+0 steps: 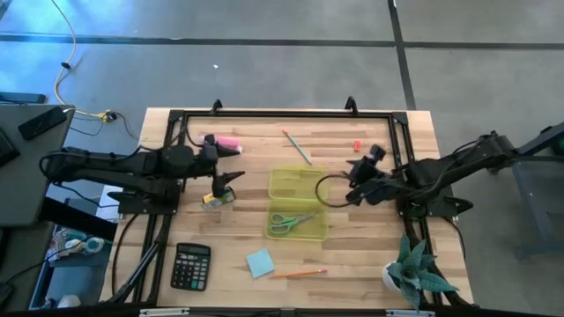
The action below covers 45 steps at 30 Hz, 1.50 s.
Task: Pack school essentials
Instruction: Put the light blue sticky notes into the supply box
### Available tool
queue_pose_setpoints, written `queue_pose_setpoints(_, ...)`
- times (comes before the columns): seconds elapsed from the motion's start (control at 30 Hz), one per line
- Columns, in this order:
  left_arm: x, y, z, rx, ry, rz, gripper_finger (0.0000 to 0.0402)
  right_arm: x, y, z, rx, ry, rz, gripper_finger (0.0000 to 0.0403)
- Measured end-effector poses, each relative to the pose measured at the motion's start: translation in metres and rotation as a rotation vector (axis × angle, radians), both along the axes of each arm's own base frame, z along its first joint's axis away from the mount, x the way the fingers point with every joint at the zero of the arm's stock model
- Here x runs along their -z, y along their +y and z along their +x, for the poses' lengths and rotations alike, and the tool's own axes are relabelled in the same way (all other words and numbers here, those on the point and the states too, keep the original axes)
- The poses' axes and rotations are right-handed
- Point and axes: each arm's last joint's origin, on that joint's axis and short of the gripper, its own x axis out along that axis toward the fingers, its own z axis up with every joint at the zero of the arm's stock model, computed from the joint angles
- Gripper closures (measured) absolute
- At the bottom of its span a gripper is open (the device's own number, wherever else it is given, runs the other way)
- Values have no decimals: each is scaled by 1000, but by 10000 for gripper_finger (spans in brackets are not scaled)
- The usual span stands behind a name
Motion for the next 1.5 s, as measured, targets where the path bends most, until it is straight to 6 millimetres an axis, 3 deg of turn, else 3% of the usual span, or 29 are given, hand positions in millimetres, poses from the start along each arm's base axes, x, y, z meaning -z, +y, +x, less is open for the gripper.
queue_pose_setpoints(0.2,2,-19,15,80,34,-73,88,-8,-9,-32,16,-130,64,257)
queue_pose_setpoints(0.4,3,-41,30,159,62,-138,88,30,-10,-45,-32,-244,89,257)
queue_pose_setpoints(0.63,-16,-65,52,225,79,-121,88,60,-13,-56,-83,-310,93,257)
queue_pose_setpoints(0.87,-20,-82,72,185,213,-21,88,68,-20,-74,-99,-366,88,257)
queue_pose_setpoints(1.07,-14,-94,84,168,289,-62,88,66,-24,-85,-127,-449,68,256)
queue_pose_setpoints(1.5,-5,-132,97,215,316,-207,88,111,-28,-94,-126,-510,89,257)
